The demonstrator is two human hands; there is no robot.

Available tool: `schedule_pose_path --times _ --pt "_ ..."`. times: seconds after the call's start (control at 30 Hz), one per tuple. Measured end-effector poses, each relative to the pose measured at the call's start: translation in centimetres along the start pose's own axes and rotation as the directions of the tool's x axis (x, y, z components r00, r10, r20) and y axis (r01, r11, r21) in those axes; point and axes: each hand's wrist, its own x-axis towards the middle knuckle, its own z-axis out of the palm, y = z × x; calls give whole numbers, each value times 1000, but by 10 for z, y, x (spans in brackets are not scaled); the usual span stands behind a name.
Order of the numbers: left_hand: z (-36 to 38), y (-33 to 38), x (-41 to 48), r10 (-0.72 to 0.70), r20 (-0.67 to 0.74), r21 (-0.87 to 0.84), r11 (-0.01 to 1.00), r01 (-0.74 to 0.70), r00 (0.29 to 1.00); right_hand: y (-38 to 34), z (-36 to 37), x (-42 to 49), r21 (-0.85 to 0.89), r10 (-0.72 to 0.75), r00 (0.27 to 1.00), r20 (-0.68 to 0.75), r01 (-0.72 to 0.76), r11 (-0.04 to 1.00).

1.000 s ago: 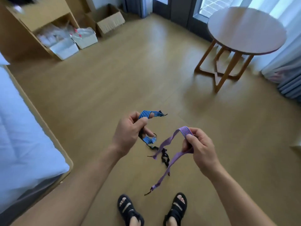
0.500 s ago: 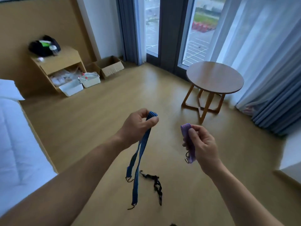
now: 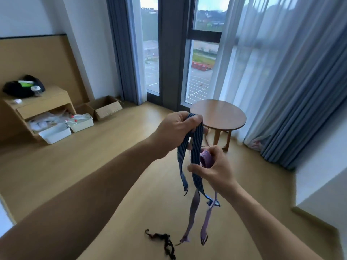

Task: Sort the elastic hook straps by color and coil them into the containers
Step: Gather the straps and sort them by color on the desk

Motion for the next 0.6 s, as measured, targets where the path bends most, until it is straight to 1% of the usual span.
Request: schedule_pose_path --times 0.07,0.1,0.2,0.27,0.33,0.4,0.43,0.5,0.53,0.57,0.6 --pt "6 12 10 10 57 -70 998 -6 998 -6 5 4 11 -28 999 29 28 1000" --pt "9 18 14 6 75 -123 992 3 997 -7 9 4 17 -13 998 53 13 1000" --pt "16 33 26 -22 135 -259 964 57 991 -5 24 -3 -1 122 988 93 -123 992" --pt "15 39 33 -18 162 -340 937 73 987 -1 37 -13 17 221 973 63 -223 975" --pt "8 43 44 32 155 -365 930 28 987 4 44 -28 33 318 948 15 -318 948" --pt "-6 37 55 65 100 -290 956 -34 993 7 46 -44 46 354 934 -52 -352 935" --pt "-14 29 62 42 50 -252 967 -28 998 6 46 -51 60 351 931 -96 -347 936" --pt "-31 2 76 -83 -74 -215 974 66 994 -2 41 -64 74 316 926 -205 -307 949" --pt "-39 -14 81 -157 -138 -168 977 133 978 -6 38 -68 53 290 920 -264 -286 957" --pt "-46 -32 84 -222 -188 -80 974 210 957 -11 36 -72 26 264 911 -318 -270 963" --pt "-49 -50 85 -273 -198 47 957 287 941 -16 33 -78 17 246 896 -369 -258 966"
